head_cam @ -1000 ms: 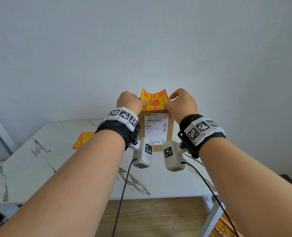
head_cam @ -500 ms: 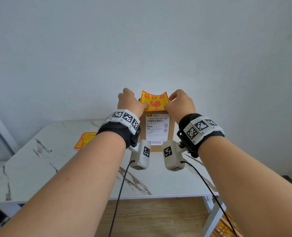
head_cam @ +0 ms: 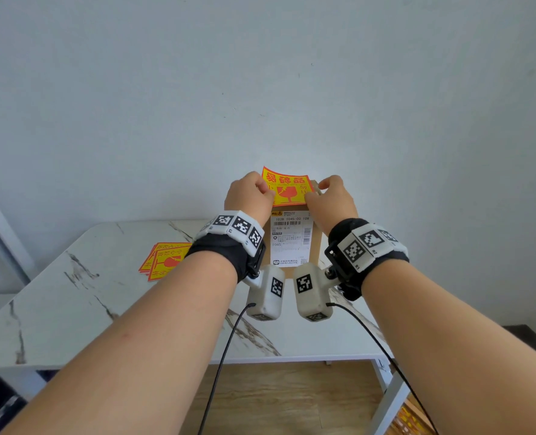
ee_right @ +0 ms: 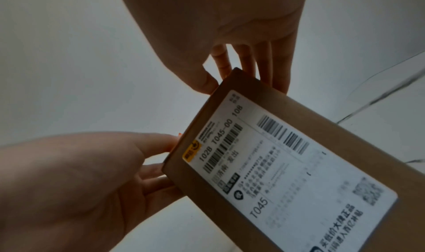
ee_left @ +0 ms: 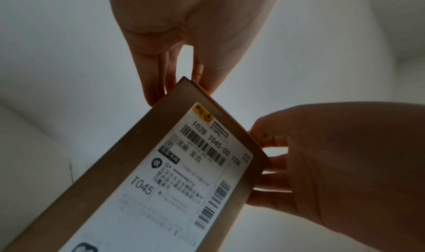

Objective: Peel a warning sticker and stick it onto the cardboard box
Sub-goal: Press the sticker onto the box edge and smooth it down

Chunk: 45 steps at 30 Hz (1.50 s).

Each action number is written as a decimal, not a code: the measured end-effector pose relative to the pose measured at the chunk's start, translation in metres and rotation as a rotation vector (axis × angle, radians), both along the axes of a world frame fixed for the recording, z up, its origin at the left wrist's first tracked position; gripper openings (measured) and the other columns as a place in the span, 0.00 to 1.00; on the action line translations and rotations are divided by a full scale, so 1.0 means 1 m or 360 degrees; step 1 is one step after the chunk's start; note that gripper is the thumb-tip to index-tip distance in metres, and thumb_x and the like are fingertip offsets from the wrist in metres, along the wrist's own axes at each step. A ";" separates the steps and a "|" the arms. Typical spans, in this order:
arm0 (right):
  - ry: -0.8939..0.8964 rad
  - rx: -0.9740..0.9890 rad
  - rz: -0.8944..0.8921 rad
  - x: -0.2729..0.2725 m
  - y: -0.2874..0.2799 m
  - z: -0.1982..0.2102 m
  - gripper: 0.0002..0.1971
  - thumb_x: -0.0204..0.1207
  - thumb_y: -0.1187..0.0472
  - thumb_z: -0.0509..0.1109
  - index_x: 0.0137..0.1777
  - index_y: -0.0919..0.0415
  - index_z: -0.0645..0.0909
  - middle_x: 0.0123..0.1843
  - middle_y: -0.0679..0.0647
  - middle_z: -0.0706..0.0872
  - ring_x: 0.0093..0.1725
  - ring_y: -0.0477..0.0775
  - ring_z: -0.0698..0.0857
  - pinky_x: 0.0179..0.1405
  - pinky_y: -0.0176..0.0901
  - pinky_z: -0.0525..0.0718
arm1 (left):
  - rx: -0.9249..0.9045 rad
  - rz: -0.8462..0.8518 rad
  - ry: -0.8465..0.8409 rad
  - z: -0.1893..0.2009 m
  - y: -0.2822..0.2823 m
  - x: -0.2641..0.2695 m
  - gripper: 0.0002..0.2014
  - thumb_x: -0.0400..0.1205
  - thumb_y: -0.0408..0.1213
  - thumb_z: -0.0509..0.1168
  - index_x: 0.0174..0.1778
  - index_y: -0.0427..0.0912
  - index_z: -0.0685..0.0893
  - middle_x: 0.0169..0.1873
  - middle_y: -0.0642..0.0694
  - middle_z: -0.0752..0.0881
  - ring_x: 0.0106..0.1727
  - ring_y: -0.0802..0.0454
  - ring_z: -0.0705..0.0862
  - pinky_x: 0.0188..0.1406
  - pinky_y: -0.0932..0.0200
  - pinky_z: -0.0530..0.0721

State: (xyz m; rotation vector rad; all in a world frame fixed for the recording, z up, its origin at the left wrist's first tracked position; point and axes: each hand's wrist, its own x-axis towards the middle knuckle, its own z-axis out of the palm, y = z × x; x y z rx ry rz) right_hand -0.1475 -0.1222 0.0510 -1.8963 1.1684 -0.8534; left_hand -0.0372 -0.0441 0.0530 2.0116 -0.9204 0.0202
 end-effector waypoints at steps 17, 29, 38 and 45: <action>0.0091 -0.0251 0.0125 -0.004 0.018 -0.005 0.19 0.80 0.60 0.59 0.68 0.44 0.78 0.71 0.56 0.70 0.67 0.62 0.78 0.63 0.58 0.83 | 0.0234 0.0068 -0.0326 -0.008 0.036 -0.005 0.18 0.83 0.52 0.59 0.64 0.49 0.84 0.66 0.45 0.74 0.67 0.46 0.76 0.56 0.51 0.81; 0.0237 -0.0048 0.0209 0.007 0.016 0.000 0.24 0.80 0.59 0.49 0.69 0.41 0.78 0.67 0.58 0.73 0.68 0.64 0.75 0.70 0.60 0.76 | 0.0675 -0.0123 -0.0241 -0.003 0.028 0.007 0.25 0.85 0.53 0.50 0.79 0.58 0.66 0.85 0.48 0.53 0.85 0.44 0.52 0.78 0.39 0.65; 0.0336 -0.0167 0.0284 0.021 0.008 0.008 0.22 0.80 0.59 0.53 0.65 0.41 0.82 0.68 0.56 0.74 0.70 0.60 0.75 0.66 0.58 0.81 | 0.0587 -0.0118 -0.0427 0.003 0.016 0.016 0.13 0.82 0.49 0.55 0.56 0.49 0.77 0.76 0.49 0.72 0.79 0.44 0.63 0.73 0.41 0.69; 0.0379 -0.0083 0.0393 0.034 0.005 0.012 0.25 0.76 0.58 0.49 0.65 0.38 0.80 0.67 0.58 0.79 0.66 0.63 0.79 0.65 0.64 0.80 | 0.0668 -0.0196 -0.0381 -0.004 0.012 0.018 0.21 0.85 0.52 0.49 0.74 0.55 0.70 0.85 0.48 0.56 0.86 0.44 0.51 0.82 0.36 0.54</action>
